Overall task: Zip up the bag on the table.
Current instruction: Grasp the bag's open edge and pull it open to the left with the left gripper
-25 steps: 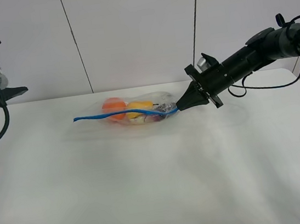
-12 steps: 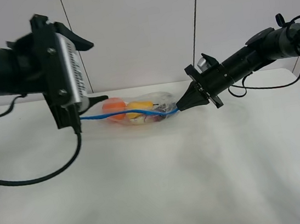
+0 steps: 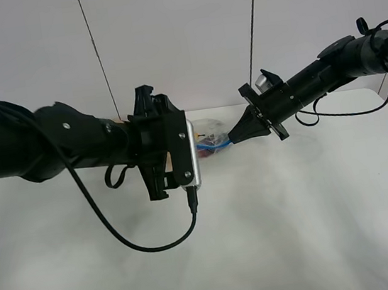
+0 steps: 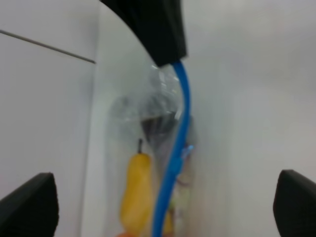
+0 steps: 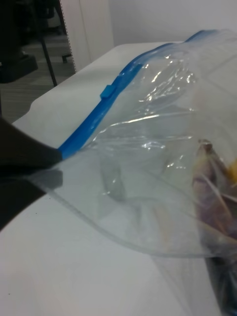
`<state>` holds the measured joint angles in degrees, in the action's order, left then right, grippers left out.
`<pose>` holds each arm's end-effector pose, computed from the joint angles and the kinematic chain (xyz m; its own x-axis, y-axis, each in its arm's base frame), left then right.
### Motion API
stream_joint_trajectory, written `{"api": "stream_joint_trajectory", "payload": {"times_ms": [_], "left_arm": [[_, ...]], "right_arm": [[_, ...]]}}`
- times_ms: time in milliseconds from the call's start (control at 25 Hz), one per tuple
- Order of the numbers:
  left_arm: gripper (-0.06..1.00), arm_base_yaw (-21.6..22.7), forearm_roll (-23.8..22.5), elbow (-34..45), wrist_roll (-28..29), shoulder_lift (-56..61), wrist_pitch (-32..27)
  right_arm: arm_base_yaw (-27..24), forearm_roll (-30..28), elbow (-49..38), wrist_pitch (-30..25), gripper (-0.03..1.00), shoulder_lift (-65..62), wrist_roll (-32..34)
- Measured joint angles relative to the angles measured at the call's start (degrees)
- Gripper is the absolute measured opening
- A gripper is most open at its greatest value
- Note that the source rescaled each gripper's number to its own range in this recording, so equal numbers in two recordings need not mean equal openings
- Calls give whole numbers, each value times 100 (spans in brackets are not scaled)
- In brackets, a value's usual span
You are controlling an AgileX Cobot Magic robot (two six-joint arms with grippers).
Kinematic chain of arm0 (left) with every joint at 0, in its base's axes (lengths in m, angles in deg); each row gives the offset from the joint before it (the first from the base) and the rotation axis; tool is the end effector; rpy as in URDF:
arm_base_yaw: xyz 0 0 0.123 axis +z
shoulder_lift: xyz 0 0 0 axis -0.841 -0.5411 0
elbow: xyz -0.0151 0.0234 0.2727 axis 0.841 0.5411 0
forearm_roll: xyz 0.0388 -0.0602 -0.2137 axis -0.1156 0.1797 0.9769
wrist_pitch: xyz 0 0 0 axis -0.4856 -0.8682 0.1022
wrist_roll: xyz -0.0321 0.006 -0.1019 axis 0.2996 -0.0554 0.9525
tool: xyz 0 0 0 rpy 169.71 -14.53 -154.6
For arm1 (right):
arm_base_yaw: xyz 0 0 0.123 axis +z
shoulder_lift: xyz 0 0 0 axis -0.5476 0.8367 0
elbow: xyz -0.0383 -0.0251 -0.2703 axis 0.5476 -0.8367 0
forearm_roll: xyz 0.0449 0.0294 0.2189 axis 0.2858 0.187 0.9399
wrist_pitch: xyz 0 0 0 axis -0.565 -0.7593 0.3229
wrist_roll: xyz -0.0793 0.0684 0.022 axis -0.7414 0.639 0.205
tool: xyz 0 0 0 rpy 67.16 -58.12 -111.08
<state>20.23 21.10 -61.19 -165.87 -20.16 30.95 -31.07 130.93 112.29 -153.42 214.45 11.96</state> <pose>0.2825 -0.2071 0.2138 0.2939 0.8838 -0.3641 0.6676 0.0828 0.7399 0.3954 0.1014 0.1588 -0.9816 -0.0934 -0.1664 -0.1895 0.5782 0.7936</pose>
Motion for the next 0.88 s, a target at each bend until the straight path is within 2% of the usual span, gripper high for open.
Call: {"api": "stream_joint_trajectory", "payload": {"times_ms": [160,320,400,560,640,760,880], "left_arm": [[100,-180,-251,0,0,-619,842],[95,-231,-994,0,215,-1116,1551],[91,-231,-1478,0,554,-1276,1908],[86,-231,-2650,-1,1618,-1517,2371],[85,-231,-3008,-1,2102,-1616,2606],[82,-231,-3154,-6,2458,-1701,2989],[70,-185,-3181,-6,2524,-1786,3307]], "right_arm": [[0,0,0,0,0,0,0],[0,-2,0,0,0,0,5],[0,-13,0,0,0,0,20],[0,-26,0,-2,0,0,32],[0,-26,0,-2,0,0,59],[0,-42,0,-2,0,0,65],[0,-68,0,-2,0,0,71]]}}
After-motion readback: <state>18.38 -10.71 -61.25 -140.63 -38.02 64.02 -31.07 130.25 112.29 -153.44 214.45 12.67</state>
